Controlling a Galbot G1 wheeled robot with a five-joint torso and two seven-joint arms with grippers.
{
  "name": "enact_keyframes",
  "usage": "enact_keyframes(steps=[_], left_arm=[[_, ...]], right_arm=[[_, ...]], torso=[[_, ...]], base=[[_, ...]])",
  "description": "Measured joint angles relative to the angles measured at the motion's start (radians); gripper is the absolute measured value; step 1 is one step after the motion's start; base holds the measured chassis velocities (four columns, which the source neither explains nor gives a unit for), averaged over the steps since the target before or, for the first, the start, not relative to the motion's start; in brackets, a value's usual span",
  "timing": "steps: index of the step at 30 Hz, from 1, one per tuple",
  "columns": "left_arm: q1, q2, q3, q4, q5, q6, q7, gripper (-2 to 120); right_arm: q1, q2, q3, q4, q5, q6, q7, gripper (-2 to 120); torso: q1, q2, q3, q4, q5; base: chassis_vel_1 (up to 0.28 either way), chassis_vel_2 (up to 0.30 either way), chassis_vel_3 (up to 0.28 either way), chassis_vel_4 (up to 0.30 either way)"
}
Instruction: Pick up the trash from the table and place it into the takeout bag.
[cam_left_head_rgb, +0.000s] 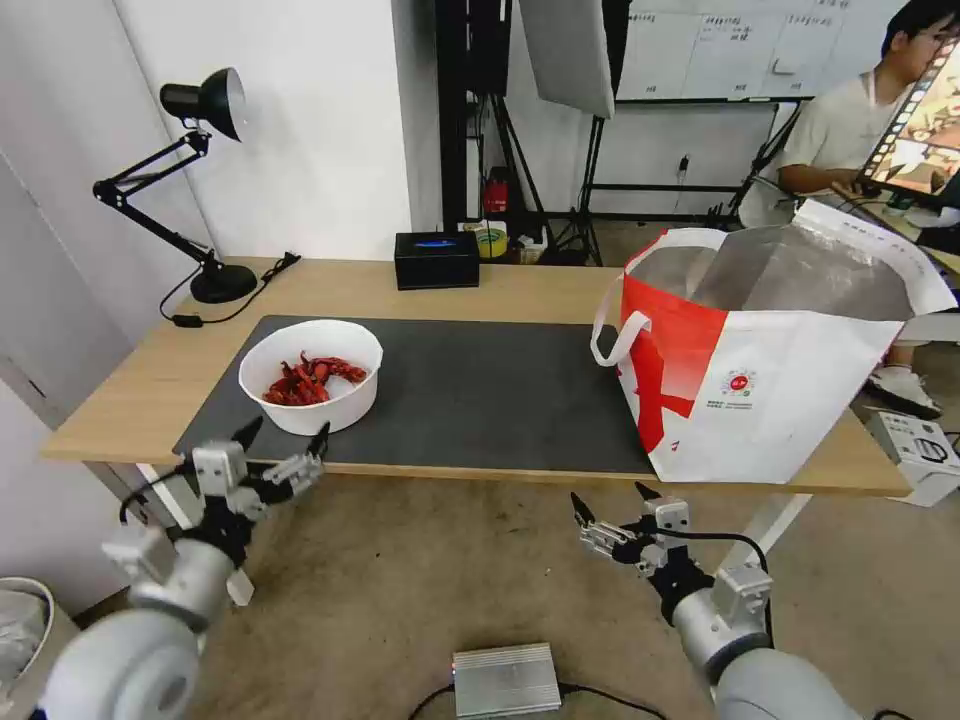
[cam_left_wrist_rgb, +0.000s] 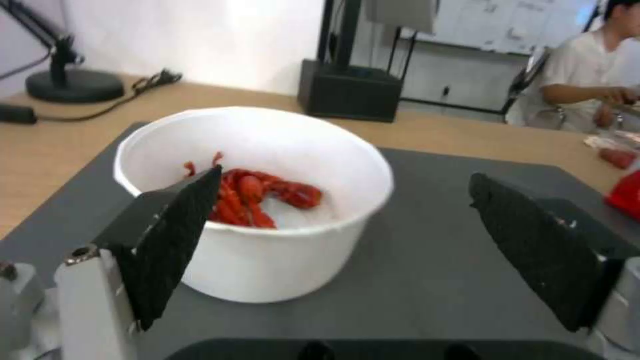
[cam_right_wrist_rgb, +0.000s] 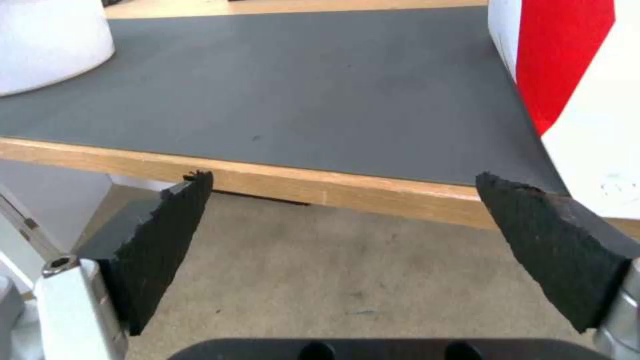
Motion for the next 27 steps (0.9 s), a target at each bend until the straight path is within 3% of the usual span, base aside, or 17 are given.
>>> enact_keyframes(steps=[1,3,6,7,11,12,14,17,18,20,27], left_arm=[[0.000,0.000,0.000,0.000,0.000,0.000,0.000,100],[-0.059,0.067,0.005,0.023,-0.110,0.043,-0.067,100],[-0.080,0.087,0.009,0.032,-0.146,0.059,-0.089,100],[-0.146,0.135,0.030,0.058,-0.232,0.108,-0.149,100],[-0.231,0.170,0.068,0.098,-0.290,0.161,-0.205,100],[-0.317,0.210,0.103,0.147,-0.333,0.227,-0.232,100],[-0.344,0.224,0.114,0.162,-0.354,0.256,-0.240,100],[-0.458,0.278,0.162,0.226,-0.431,0.400,-0.251,100],[-0.458,0.278,0.162,0.226,-0.431,0.400,-0.251,100],[-0.535,0.300,0.208,0.265,-0.466,0.468,-0.255,100],[-0.681,0.320,0.305,0.360,-0.551,0.552,-0.270,100]], right_arm=[[0.000,0.000,0.000,0.000,0.000,0.000,0.000,100],[0.000,0.000,0.000,0.000,0.000,0.000,0.000,100],[0.000,0.000,0.000,0.000,0.000,0.000,0.000,100],[0.000,0.000,0.000,0.000,0.000,0.000,-0.001,100],[0.000,0.000,0.000,0.000,0.000,0.000,-0.001,100],[0.000,0.000,0.000,0.000,0.000,0.000,-0.001,100],[0.000,0.000,0.000,0.000,0.000,0.000,-0.001,100],[0.000,0.000,0.000,0.000,0.000,0.001,-0.001,100],[0.000,0.000,0.000,0.000,0.000,0.001,-0.001,100],[0.000,0.000,0.000,0.000,0.000,0.001,-0.001,100],[0.000,0.000,0.000,0.000,0.000,0.001,-0.001,100]], torso=[[0.000,0.000,0.000,0.0000,0.0000],[0.000,0.000,0.000,0.0000,0.0001],[0.000,0.000,0.000,0.0000,0.0001],[0.000,0.000,0.000,0.0001,0.0000],[0.000,0.000,0.000,-0.0001,-0.0001],[0.000,0.000,0.000,-0.0001,-0.0001],[0.000,0.000,0.000,0.0000,0.0000],[0.000,0.000,0.000,0.0000,0.0002],[0.000,0.000,0.000,0.0000,0.0002],[0.000,0.000,0.000,0.0000,0.0002],[0.000,0.000,0.000,0.0000,0.0001]], base=[[0.000,0.000,0.000,0.000],[0.000,0.000,0.000,0.000],[0.000,0.000,0.000,0.000],[0.000,0.000,0.000,0.000],[0.000,0.000,0.000,0.000],[0.000,0.000,0.000,0.000],[0.000,0.000,0.000,0.000],[0.000,0.000,0.000,0.000],[0.000,0.000,0.000,0.000],[0.000,0.000,0.000,0.000],[0.000,0.000,0.000,0.000]])
